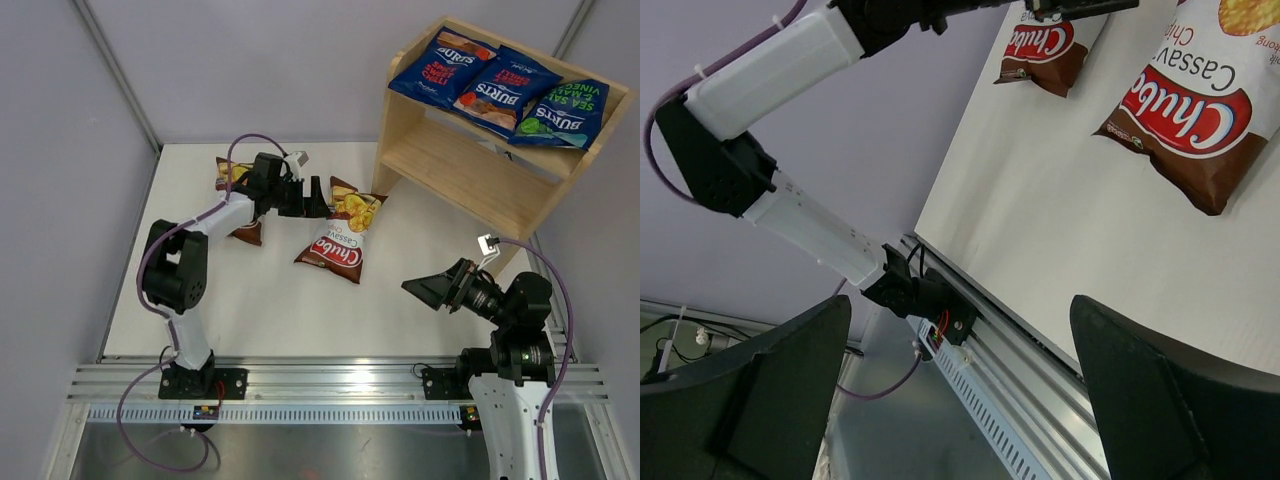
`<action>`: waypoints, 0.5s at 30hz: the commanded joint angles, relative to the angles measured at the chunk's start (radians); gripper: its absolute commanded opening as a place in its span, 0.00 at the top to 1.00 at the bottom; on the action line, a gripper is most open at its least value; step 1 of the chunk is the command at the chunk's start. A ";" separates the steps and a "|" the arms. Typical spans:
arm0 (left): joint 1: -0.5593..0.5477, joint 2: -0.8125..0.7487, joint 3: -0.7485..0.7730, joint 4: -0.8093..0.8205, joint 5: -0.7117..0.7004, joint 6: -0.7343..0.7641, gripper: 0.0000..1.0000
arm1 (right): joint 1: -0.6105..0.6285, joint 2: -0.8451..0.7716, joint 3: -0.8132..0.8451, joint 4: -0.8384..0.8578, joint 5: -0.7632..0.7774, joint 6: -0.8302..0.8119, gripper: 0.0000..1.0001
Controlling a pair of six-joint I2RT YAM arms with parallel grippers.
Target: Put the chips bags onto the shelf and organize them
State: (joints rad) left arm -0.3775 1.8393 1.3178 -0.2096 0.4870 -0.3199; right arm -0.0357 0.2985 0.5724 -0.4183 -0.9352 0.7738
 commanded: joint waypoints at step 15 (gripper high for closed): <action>0.045 0.340 0.400 0.231 0.036 -0.152 0.01 | -0.004 -0.059 -0.072 0.046 -0.066 0.071 0.04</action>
State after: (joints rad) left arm -0.3428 2.1475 1.6238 -0.0780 0.5594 -0.4122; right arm -0.0357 0.2535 0.5037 -0.4149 -0.9634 0.8143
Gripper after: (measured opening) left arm 0.988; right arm 0.963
